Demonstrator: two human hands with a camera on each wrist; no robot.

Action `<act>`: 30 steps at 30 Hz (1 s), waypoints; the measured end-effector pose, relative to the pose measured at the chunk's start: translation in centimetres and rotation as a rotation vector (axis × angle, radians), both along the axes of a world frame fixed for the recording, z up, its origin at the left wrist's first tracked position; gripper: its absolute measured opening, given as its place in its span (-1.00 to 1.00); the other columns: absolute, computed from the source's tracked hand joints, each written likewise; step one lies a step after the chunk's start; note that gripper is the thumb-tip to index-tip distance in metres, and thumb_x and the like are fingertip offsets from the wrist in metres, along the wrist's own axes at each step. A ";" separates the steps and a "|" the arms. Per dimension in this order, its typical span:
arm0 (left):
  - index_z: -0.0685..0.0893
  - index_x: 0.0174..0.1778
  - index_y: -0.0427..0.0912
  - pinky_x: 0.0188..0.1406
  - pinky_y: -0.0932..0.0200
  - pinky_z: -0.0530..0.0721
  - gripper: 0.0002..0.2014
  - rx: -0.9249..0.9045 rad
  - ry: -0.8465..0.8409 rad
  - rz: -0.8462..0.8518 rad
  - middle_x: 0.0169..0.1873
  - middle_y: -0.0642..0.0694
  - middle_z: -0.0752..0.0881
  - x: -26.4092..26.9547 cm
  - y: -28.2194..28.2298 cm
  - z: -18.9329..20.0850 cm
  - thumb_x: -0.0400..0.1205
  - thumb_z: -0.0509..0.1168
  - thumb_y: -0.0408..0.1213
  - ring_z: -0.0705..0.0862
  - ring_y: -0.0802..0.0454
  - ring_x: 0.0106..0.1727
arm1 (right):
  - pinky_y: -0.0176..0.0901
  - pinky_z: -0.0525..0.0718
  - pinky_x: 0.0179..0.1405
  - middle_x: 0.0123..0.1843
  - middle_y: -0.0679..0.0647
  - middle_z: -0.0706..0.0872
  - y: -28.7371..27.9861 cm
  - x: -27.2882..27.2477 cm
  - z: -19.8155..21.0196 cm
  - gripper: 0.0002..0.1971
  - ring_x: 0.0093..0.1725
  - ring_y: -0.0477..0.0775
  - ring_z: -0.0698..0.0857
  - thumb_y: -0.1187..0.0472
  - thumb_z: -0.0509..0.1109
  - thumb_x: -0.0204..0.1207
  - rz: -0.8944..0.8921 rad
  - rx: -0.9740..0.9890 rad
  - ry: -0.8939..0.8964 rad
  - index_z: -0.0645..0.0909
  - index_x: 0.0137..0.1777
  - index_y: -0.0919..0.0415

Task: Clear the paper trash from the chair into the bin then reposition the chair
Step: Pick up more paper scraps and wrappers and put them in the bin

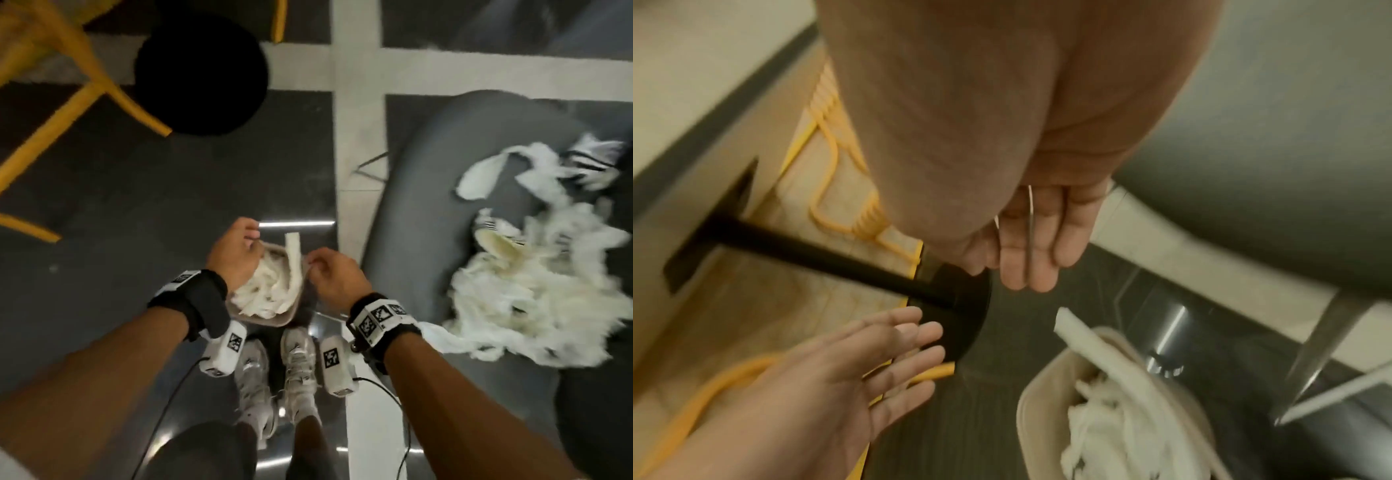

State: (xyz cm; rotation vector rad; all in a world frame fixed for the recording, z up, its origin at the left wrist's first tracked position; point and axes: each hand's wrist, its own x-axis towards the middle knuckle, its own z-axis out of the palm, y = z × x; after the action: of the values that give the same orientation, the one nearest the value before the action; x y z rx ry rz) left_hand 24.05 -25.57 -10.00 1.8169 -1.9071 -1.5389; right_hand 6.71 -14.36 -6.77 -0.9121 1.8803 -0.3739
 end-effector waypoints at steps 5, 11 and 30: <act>0.57 0.32 -0.09 0.21 -0.01 0.67 -0.62 -0.038 0.144 -0.437 0.11 -0.04 0.69 -11.7 5.5 4.7 0.59 0.41 -0.37 0.69 -0.04 0.14 | 0.11 0.68 0.28 0.21 0.20 0.78 10.0 -10.5 3.7 -0.67 0.20 0.30 0.74 0.15 0.35 0.54 -0.226 -0.052 0.316 0.68 0.28 0.15; 0.44 0.53 -0.07 0.45 0.08 0.51 -0.41 -0.041 0.149 -0.805 0.36 -0.02 0.60 -21.4 15.4 4.8 0.57 0.43 -0.23 0.60 0.02 0.36 | 0.29 0.45 0.52 0.79 0.09 0.05 20.5 -17.8 2.6 0.00 0.63 0.38 0.31 -0.01 0.51 0.46 0.184 0.341 0.538 -0.06 0.77 -0.16; 0.56 -0.36 -0.05 -0.45 0.28 0.52 -0.80 -0.110 0.197 -0.524 -0.49 0.08 0.66 -25.4 17.5 6.2 0.53 0.30 -0.41 0.61 0.19 -0.43 | -0.04 0.59 0.29 0.35 0.14 0.63 13.3 -28.5 4.7 -0.63 0.23 0.19 0.65 0.35 0.32 0.55 -0.216 -0.343 0.467 0.55 0.35 0.18</act>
State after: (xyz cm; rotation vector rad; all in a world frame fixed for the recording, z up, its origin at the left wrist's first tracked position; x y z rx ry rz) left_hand -1.37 -8.08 -3.76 1.1205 -2.4277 -1.6251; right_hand -21.79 -1.01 -2.04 -1.0939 2.4017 -0.6751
